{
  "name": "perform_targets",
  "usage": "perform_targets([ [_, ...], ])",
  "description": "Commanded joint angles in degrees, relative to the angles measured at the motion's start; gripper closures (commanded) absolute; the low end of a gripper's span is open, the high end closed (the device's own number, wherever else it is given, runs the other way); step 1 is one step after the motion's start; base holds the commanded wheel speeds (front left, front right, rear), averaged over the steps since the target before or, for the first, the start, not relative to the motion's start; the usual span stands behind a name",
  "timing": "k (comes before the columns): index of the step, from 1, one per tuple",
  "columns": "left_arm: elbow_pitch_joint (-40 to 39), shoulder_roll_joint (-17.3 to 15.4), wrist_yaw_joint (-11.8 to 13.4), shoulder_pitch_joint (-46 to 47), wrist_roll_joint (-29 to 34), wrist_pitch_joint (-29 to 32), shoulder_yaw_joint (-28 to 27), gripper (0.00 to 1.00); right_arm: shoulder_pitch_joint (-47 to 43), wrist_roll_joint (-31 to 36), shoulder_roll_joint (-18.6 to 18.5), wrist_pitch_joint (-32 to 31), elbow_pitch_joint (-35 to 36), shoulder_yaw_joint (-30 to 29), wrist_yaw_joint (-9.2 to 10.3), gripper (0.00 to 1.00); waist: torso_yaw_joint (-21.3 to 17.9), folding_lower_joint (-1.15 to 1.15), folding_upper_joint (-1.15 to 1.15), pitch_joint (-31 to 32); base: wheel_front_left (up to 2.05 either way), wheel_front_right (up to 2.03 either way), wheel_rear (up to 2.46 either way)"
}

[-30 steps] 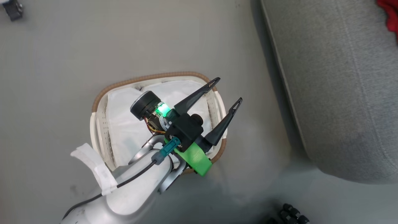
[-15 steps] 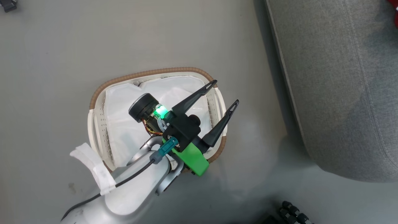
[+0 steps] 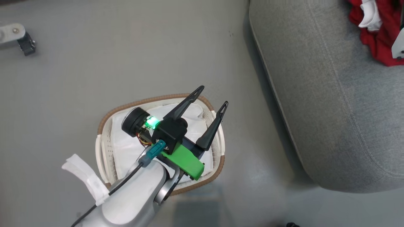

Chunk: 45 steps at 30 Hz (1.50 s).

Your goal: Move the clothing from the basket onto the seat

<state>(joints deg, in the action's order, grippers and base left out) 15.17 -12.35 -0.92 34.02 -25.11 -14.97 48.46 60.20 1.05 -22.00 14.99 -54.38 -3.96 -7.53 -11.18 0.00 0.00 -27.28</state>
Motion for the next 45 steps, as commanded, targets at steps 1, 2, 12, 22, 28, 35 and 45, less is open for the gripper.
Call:
perform_targets([
  [1, -0.3, 0.1, 0.4, -1.5, -0.3, -0.3, -1.0, 0.0, -1.3, -0.3, 0.1, 0.3, 0.5, 0.6, 0.08, 0.0, 0.0, 0.0, 0.0, 5.0, 0.0, 0.0, 0.0],
  [2, -0.5, 0.2, 0.6, -2.3, -0.3, -0.2, -1.8, 0.0, -1.7, -0.5, 0.3, 0.3, 0.8, 1.2, 0.08, 0.0, 0.2, 0.0, 0.0, 6.1, 0.0, 0.0, 0.0],
  [12, -2.5, 1.4, 1.7, -11.0, 0.4, -0.2, -12.4, 0.0, -5.3, -2.3, 3.0, 0.2, 4.0, 5.6, 0.08, 0.0, 3.5, 0.0, 0.0, 14.0, 0.0, 0.0, 0.0],
  [22, -1.8, 2.1, 2.8, -20.0, 2.5, -0.2, -24.5, 0.0, -16.7, -5.1, 8.7, 0.3, 13.6, 5.9, 0.08, 0.0, 7.6, 0.0, 0.0, 19.3, 0.0, 0.0, 0.0],
  [28, -2.1, 3.0, 3.0, -25.3, 3.2, -0.2, -31.3, 0.0, -27.7, -6.3, 14.2, 0.3, 20.8, 5.2, 0.08, 0.0, 9.1, 0.0, 0.0, 21.5, 0.0, 0.0, 0.0],
  [35, -2.8, 4.3, 2.7, -31.6, 4.2, -0.2, -38.1, 0.0, -40.7, -7.4, 18.5, 0.3, 28.3, 4.9, 0.08, 0.0, 10.1, 0.0, 0.0, 23.4, 0.0, 0.0, 0.0],
  [45, -2.8, 7.0, 0.6, -37.8, 6.0, -0.2, -43.3, 0.0, -51.7, -12.5, 19.0, 0.3, 36.4, 6.5, 0.08, 0.0, 11.0, 0.0, 0.0, 24.9, 0.0, 0.0, 0.0],
])
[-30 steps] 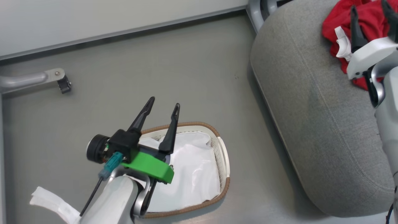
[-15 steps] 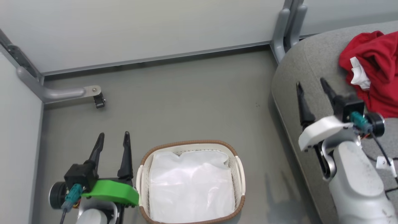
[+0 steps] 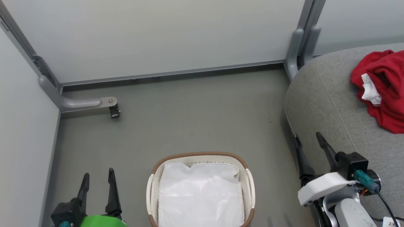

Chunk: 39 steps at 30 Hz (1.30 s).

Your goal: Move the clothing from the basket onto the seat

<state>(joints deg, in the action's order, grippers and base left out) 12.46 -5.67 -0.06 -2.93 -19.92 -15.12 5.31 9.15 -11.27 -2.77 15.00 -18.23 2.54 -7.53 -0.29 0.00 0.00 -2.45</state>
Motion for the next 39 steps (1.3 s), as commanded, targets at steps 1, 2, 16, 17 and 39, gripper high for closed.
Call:
perform_targets([
  [1, -0.1, 0.6, -0.4, -1.4, 1.0, 0.0, -0.5, 0.0, -1.3, -0.5, -0.2, 0.3, 0.8, 0.4, 0.08, 0.0, 0.1, 0.0, 0.0, 0.2, 0.0, 0.0, 0.0],
  [2, -0.1, 0.7, -0.6, -1.9, 1.2, 0.0, -0.8, 0.0, -2.0, -0.7, -0.2, 0.3, 1.2, 0.7, 0.08, 0.0, 0.1, 0.0, 0.0, 0.3, 0.0, 0.0, 0.0],
  [16, 0.0, 2.3, -2.4, -3.9, 3.0, 0.0, -2.8, 0.0, -3.7, -1.0, -0.2, 0.3, -1.5, 2.8, 0.08, 0.0, 0.6, 0.0, 0.0, 1.2, 0.0, 0.0, 0.0],
  [17, 0.1, 2.3, -2.4, -3.9, 3.1, 0.0, -2.9, 0.0, -3.6, -1.0, -0.2, 0.3, -1.6, 2.9, 0.08, 0.0, 0.6, 0.0, 0.0, 1.2, 0.0, 0.0, 0.0],
  [39, 1.1, 2.8, -3.0, -3.5, 3.3, 0.1, -3.3, 1.0, -3.9, -1.1, 0.1, -0.1, -2.7, 3.9, 0.0, 1.0, 0.5, 0.0, 0.0, 2.1, 0.0, 0.0, 0.0],
])
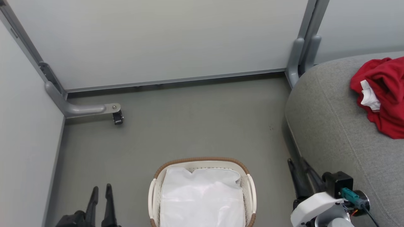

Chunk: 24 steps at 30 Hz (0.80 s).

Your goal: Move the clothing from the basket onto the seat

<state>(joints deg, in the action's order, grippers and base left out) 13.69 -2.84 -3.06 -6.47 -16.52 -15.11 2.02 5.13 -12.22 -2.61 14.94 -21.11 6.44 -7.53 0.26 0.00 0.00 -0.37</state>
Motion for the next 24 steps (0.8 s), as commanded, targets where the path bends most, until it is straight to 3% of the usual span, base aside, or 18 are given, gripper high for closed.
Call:
perform_targets([
  [1, 0.4, 0.0, 0.0, 0.0, -0.2, 0.1, 0.0, 1.0, -0.2, -0.1, 0.0, -0.1, -0.3, 0.0, 0.0, 1.0, 0.0, 0.0, 0.0, 0.0, 0.0, 0.0, 0.0],
  [24, 0.6, 0.0, -1.3, 3.9, -21.6, 6.2, -2.5, 1.0, 0.1, -23.2, -0.3, -5.8, 1.7, -3.3, 0.01, 1.0, 0.0, 0.0, 0.0, 0.0, 0.0, 0.0, 0.0],
])
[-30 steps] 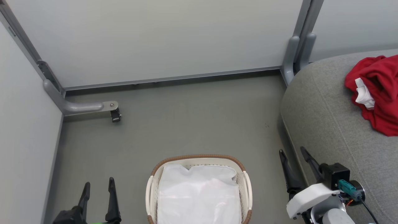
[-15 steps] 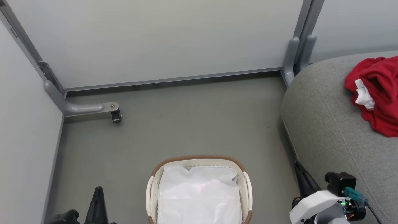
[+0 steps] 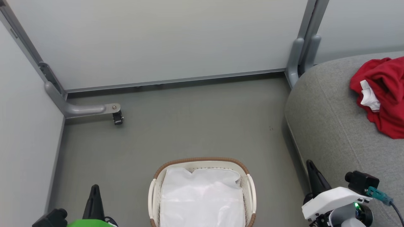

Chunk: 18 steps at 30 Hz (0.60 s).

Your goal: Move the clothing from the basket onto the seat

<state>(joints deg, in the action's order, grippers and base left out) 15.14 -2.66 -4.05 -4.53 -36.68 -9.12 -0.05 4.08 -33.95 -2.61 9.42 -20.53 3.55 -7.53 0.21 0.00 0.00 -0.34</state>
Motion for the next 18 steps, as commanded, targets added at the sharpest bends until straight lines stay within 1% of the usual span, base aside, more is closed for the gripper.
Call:
perform_targets([
  [1, -0.9, -0.2, -0.4, 2.0, -2.2, 0.4, -0.5, 1.0, 1.2, -2.2, -0.4, -0.5, 1.2, -0.6, 0.01, 1.0, 0.0, 0.0, 0.0, 0.0, 0.0, 0.0, 0.0],
  [18, -1.0, -0.2, -1.1, 4.3, -15.0, 4.1, -1.9, 1.0, 1.6, -15.8, -0.5, -4.1, 2.6, -2.7, 0.02, 1.0, 0.0, 0.0, 0.0, 0.0, 0.0, 0.0, 0.0],
])
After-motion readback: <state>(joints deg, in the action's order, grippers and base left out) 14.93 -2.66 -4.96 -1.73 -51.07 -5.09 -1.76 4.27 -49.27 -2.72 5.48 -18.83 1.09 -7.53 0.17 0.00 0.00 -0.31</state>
